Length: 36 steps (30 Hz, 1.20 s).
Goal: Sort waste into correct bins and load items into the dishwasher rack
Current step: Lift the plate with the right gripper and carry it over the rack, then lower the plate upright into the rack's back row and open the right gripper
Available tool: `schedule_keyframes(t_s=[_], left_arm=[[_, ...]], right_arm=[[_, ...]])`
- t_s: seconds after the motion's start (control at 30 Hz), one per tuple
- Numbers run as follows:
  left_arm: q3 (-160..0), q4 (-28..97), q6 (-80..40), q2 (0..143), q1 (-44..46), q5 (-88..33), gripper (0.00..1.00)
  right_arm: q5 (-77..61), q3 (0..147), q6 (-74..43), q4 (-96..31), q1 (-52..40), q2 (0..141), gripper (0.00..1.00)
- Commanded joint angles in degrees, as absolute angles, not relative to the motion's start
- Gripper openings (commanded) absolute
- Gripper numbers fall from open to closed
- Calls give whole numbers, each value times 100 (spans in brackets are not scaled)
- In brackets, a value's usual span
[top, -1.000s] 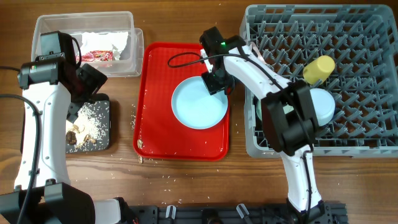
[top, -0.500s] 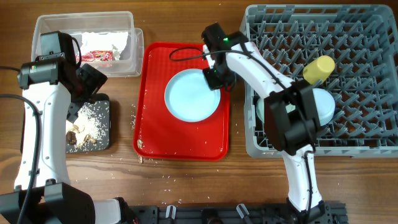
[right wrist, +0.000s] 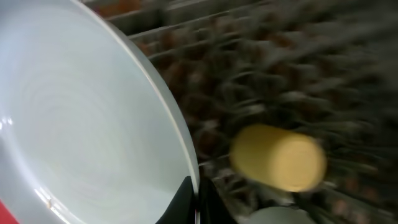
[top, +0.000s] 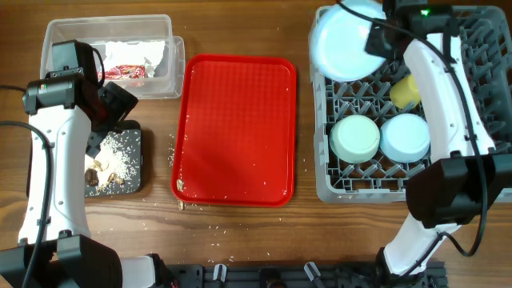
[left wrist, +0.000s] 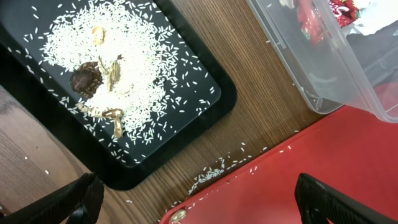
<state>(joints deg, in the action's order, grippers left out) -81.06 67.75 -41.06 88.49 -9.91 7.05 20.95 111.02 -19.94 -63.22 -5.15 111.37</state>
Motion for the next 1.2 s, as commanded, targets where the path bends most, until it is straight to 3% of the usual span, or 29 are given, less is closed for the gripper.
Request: schedule_keyframes(t_s=[0.0, 0.13, 0.63, 1.17], left_arm=[[-8134, 6779, -4117, 8823, -1020, 757, 100], [-8134, 6777, -4117, 8823, -1017, 757, 100], [-8134, 6781, -4117, 8823, -1020, 757, 100], [-8134, 6755, -4117, 8823, -1017, 757, 100]], right_arm=[[3920, 11004, -2727, -6270, -541, 11124, 4], [4622, 11000, -2856, -6018, -539, 11124, 4], [4460, 10984, -2847, -5590, -849, 11594, 4], [5599, 10980, -2250, -5352, -1024, 11893, 4]])
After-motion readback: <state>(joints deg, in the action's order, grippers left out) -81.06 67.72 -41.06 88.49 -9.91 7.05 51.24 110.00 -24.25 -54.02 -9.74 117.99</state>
